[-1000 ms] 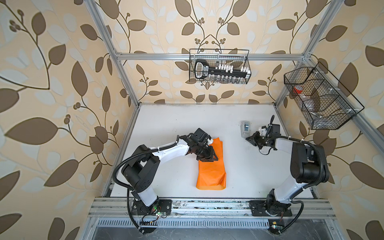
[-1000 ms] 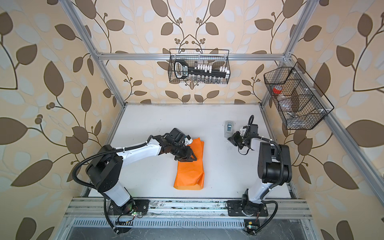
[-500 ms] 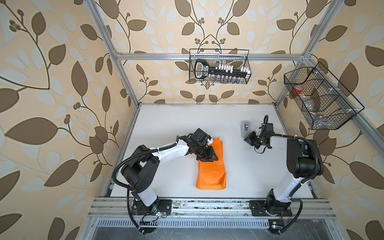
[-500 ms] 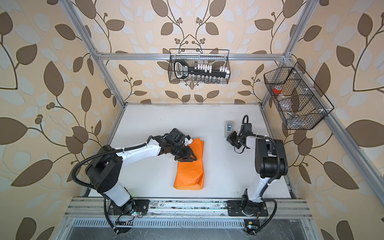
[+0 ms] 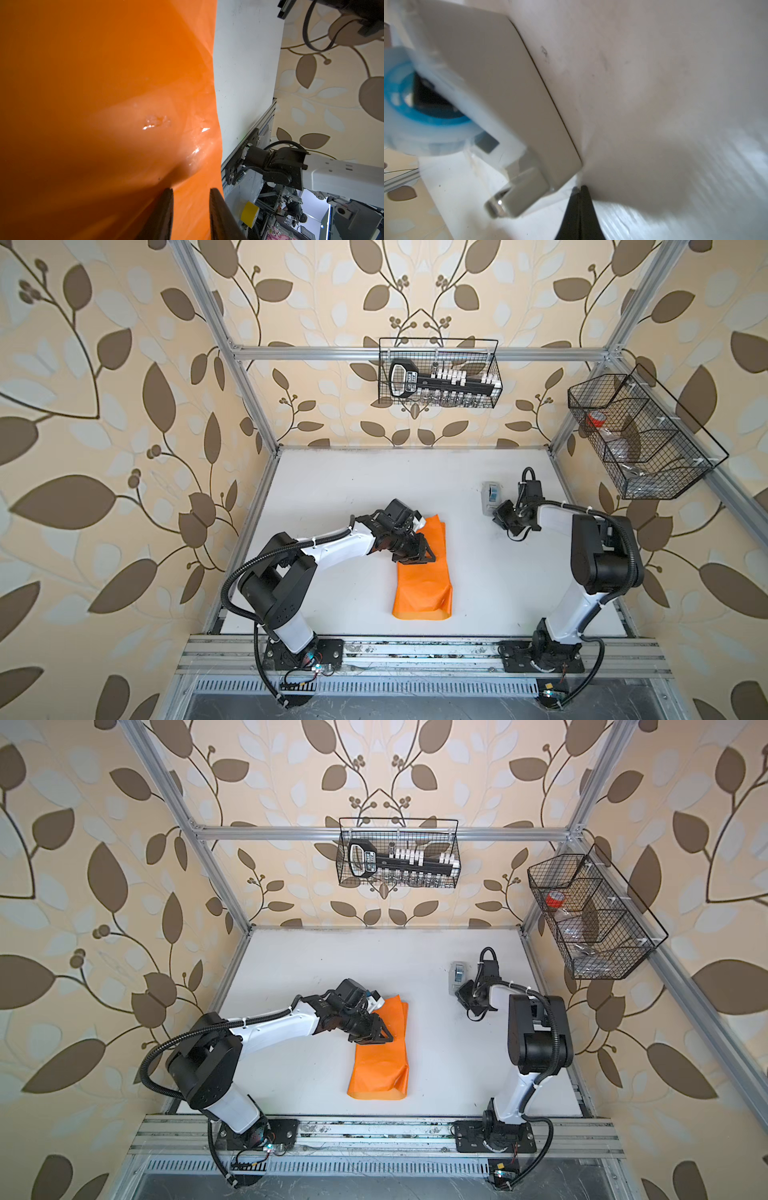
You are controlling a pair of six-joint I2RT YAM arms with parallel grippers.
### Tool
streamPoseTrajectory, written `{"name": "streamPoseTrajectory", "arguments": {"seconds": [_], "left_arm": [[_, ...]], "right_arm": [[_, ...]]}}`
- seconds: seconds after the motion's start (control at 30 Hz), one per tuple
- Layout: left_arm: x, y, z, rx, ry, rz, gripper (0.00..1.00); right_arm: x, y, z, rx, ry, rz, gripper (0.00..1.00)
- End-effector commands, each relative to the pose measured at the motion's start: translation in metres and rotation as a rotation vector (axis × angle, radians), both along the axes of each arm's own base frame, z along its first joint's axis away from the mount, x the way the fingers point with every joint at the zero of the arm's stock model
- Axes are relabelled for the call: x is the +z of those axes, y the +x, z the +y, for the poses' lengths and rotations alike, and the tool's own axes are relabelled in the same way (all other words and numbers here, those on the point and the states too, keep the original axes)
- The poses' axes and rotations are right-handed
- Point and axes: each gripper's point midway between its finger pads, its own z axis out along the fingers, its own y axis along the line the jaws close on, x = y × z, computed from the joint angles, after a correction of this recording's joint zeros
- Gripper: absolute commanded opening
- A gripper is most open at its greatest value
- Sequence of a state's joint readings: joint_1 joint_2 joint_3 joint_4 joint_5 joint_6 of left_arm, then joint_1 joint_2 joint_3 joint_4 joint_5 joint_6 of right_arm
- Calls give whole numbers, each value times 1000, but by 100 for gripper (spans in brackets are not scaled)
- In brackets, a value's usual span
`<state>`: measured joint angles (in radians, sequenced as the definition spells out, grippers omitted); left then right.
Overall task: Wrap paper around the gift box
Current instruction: 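Pull a strip of clear tape off the dispenser with the right gripper, then carry the tape strip to the orange flap beside the left gripper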
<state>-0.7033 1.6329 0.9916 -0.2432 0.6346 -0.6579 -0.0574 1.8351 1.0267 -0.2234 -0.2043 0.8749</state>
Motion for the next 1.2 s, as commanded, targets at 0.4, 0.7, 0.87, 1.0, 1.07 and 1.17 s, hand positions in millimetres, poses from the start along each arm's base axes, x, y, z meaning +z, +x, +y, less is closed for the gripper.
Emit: {"name": "streamPoseTrajectory", "arguments": {"seconds": [0.4,0.7,0.87,1.0,1.07,1.17], "left_arm": [[-26,-20,21,-4,95,61,33],[-27,-19,23,4,103,56,32],[-29,-21,25,9,105,58,32],[-32,-22,27,15,113,61,32],[-32,-22,27,20,113,62,32],[-31,-20,26,26,115,63,32]], "right_arm": [[-39,-77,-17,-26,-90,265,0],[-8,-78,1,6,-79,157,0],[57,-77,30,137,-80,-48,0],[94,-102,64,289,-36,-182,0],[105,-117,82,343,45,-260,0],[118,-136,112,394,199,-388,0]]}}
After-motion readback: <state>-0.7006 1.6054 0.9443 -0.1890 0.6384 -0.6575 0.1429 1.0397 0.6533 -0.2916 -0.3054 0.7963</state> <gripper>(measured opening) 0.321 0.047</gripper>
